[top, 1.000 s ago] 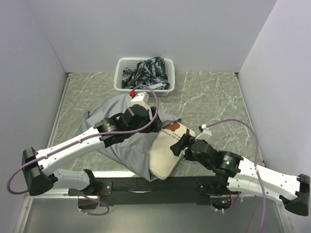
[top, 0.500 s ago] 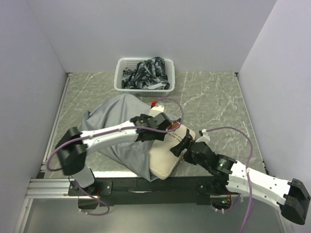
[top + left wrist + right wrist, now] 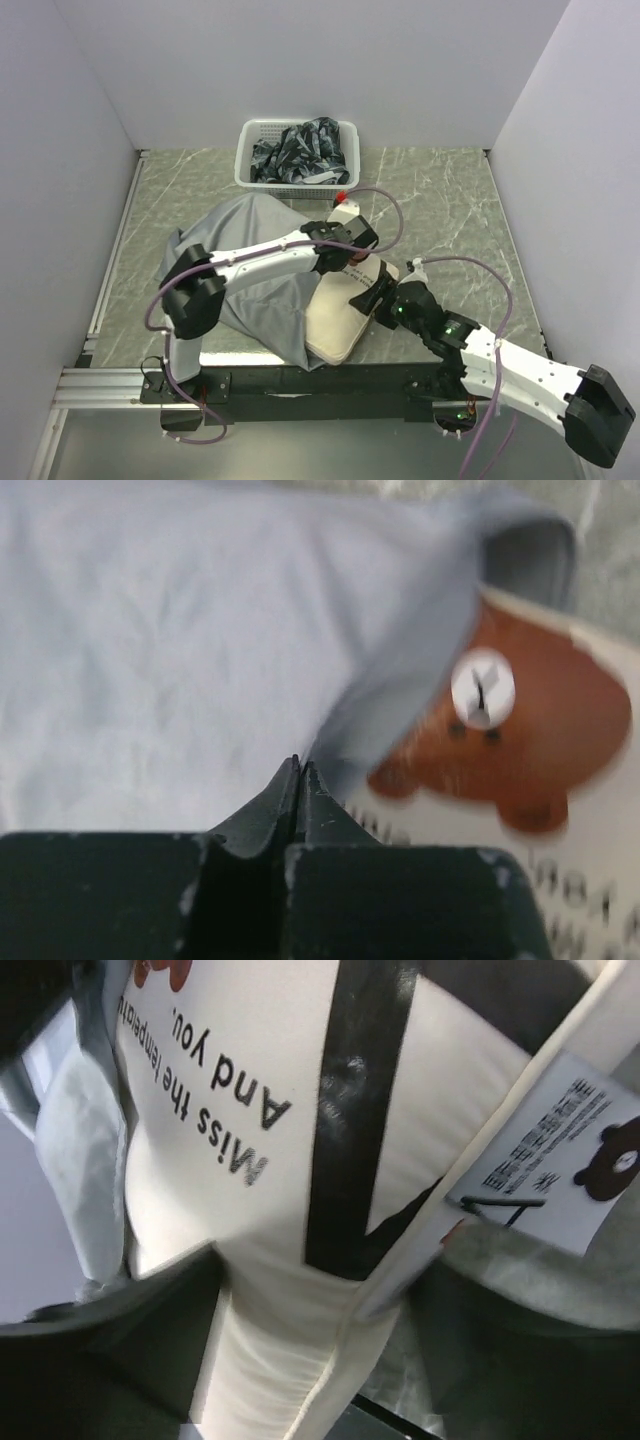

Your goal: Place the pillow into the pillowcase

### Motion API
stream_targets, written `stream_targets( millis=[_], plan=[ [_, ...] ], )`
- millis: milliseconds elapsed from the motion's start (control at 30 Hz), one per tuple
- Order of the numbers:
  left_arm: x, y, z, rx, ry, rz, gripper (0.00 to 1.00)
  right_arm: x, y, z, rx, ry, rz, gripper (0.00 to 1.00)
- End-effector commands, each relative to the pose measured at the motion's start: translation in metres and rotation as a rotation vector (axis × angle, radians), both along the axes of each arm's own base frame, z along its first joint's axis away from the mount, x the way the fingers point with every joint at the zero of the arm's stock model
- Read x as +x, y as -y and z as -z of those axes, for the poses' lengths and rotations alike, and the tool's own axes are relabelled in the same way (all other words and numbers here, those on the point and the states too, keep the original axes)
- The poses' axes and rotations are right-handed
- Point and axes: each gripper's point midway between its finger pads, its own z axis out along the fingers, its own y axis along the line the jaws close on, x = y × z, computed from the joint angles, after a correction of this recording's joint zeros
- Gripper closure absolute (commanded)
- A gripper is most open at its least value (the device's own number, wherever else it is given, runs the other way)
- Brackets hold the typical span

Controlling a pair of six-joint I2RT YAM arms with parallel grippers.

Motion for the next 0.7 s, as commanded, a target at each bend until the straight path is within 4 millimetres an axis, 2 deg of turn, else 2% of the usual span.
stream_targets(
  millis=[0,33,67,100,200,233,300,400,467,533,567,600,667],
  plan=[
    [-0.043,0.011,-0.067,-0.213,-0.049,0.155,0.99,0.029,-0.006,-0.039,0.059,0.112,-0.027,0.56],
    [-0.054,0.018,-0.079,-0.269,-0.067,0.202,0.99,0.034,-0.007,-0.047,0.060,0.128,-0.035,0.71],
    [-0.068,0.021,-0.106,-0.355,-0.063,0.253,0.99,0.043,-0.010,-0.065,0.067,0.157,-0.051,0.92],
    [-0.084,0.030,-0.120,-0.410,-0.077,0.315,0.99,0.046,-0.013,-0.073,0.071,0.170,-0.065,0.99],
    [-0.128,0.051,-0.172,-0.587,-0.101,0.472,0.99,0.053,-0.032,-0.107,0.105,0.221,-0.135,1.00],
    [-0.140,0.056,-0.181,-0.625,-0.123,0.516,0.99,0.055,-0.040,-0.119,0.139,0.246,-0.150,1.00],
    [-0.153,0.063,-0.199,-0.683,-0.122,0.570,0.99,0.053,-0.059,-0.128,0.155,0.255,-0.183,1.00],
    [-0.152,0.059,-0.200,-0.695,-0.105,0.559,0.99,0.060,-0.069,-0.118,0.082,0.241,-0.167,1.00],
    [-0.154,0.056,-0.193,-0.687,-0.122,0.555,0.99,0.068,-0.066,-0.098,0.054,0.207,-0.141,1.00],
    [-0.159,0.058,-0.190,-0.712,-0.145,0.561,0.99,0.079,-0.057,-0.086,0.041,0.184,-0.109,1.00],
    [-0.162,0.053,-0.181,-0.705,-0.159,0.555,0.99,0.081,-0.055,-0.077,0.033,0.168,-0.106,1.00],
    [-0.161,0.049,-0.174,-0.695,-0.162,0.540,0.99,0.082,-0.055,-0.077,0.047,0.167,-0.107,1.00],
    [-0.151,0.034,-0.151,-0.646,-0.161,0.446,0.99,0.075,-0.067,-0.093,0.111,0.194,-0.169,1.00]
  ],
)
